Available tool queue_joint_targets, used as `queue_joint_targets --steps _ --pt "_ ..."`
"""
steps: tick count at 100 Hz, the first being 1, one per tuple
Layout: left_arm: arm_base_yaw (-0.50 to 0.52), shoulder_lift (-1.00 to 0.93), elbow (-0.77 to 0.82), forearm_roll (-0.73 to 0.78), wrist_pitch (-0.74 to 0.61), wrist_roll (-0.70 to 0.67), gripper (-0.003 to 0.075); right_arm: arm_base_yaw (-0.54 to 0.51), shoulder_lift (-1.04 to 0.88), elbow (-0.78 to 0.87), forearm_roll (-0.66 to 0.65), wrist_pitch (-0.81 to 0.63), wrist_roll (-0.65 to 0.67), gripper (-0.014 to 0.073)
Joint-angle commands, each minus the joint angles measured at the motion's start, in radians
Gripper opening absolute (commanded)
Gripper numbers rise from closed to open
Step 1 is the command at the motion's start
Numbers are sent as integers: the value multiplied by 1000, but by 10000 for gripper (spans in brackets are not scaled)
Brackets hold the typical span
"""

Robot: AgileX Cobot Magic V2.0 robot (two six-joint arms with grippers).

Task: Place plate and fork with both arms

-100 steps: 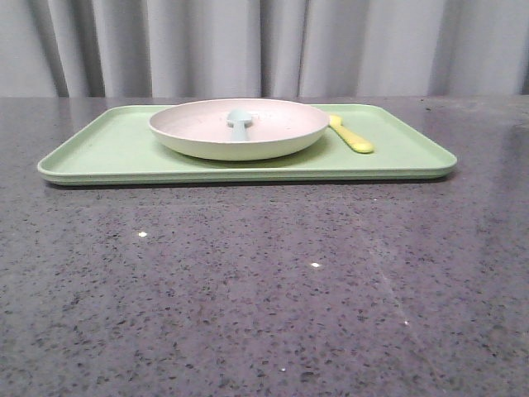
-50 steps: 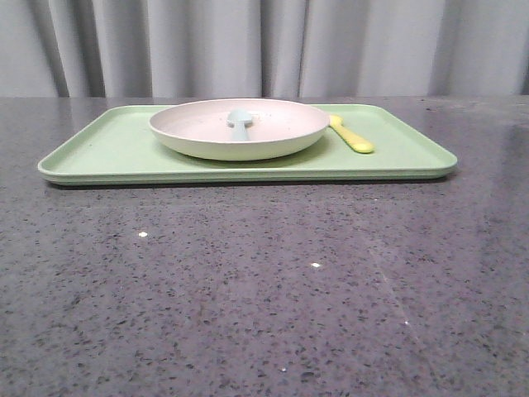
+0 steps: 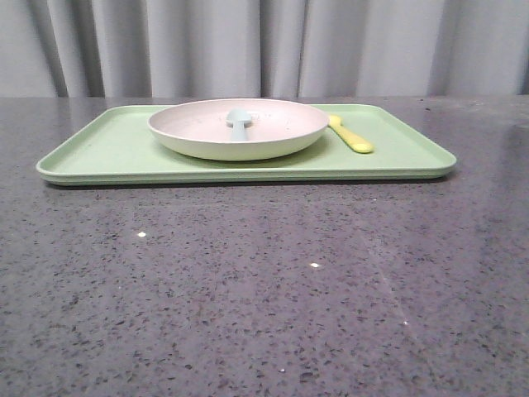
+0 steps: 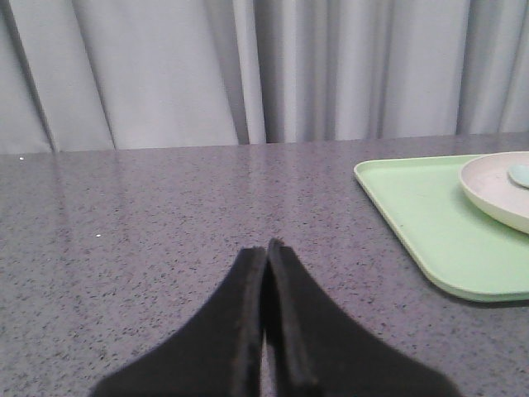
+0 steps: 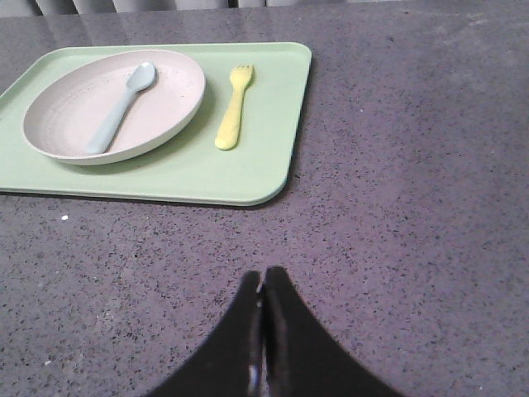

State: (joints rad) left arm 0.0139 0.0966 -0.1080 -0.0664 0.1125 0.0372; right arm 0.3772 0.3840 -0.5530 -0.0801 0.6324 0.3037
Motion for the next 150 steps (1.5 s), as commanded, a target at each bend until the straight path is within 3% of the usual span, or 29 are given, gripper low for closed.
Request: queue_joint_targets --steps 1,21,26,150 --pt "19 -21 8 -28 -118 29 -20 0 5 -25 -18 -80 -10 -90" --pt "29 -125 122 -30 -144 27 -20 0 5 -25 -18 -80 -10 -90" --pt "29 -133 120 -32 -90 27 -20 0 6 -25 -18 -80 -10 -90" --pt "29 -132 120 -38 -88 27 -20 0 7 -25 -18 -79 -10 -90"
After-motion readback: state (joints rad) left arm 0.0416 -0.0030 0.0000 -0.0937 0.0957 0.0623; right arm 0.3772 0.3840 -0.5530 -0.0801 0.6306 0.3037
